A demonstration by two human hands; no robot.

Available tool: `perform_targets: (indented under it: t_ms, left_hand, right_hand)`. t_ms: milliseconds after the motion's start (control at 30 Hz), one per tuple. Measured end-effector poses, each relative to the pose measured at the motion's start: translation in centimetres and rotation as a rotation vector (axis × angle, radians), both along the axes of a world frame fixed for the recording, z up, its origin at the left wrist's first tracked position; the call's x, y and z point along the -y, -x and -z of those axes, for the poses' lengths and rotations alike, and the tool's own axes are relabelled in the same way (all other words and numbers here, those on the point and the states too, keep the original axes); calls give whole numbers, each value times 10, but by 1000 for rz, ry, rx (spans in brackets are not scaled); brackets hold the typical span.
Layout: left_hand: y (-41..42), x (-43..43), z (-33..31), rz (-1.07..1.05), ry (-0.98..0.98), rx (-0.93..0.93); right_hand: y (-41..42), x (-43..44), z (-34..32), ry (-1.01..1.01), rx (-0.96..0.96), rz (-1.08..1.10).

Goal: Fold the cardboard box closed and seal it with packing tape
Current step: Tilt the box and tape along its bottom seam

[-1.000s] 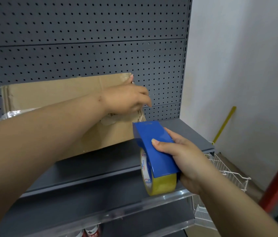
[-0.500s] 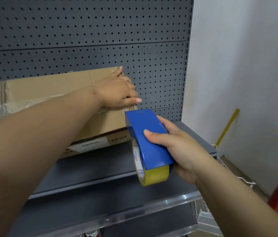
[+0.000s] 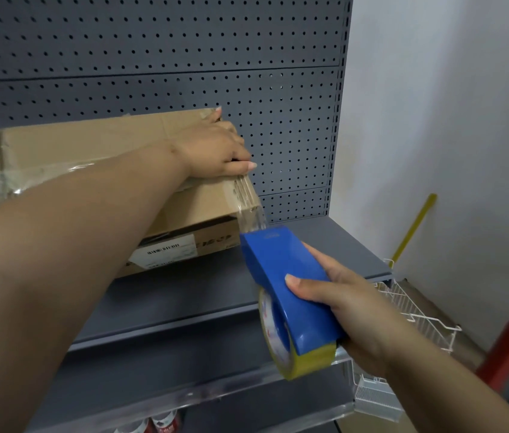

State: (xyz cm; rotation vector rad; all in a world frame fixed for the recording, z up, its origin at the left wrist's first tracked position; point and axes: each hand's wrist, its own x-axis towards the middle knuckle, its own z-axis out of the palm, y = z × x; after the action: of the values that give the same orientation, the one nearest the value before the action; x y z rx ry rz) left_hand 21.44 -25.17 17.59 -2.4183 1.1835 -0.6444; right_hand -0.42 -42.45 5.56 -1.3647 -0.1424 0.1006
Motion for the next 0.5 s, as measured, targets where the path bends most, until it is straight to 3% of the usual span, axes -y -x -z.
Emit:
perform_targets:
  t_ms: [333, 500]
  left_hand:
    - [1, 6, -2, -5, 13, 16]
    - [5, 8, 4, 122, 68, 58]
  right_hand:
    - [-15, 1, 3, 168, -67, 78]
    - [-32, -2, -8, 172, -90, 103]
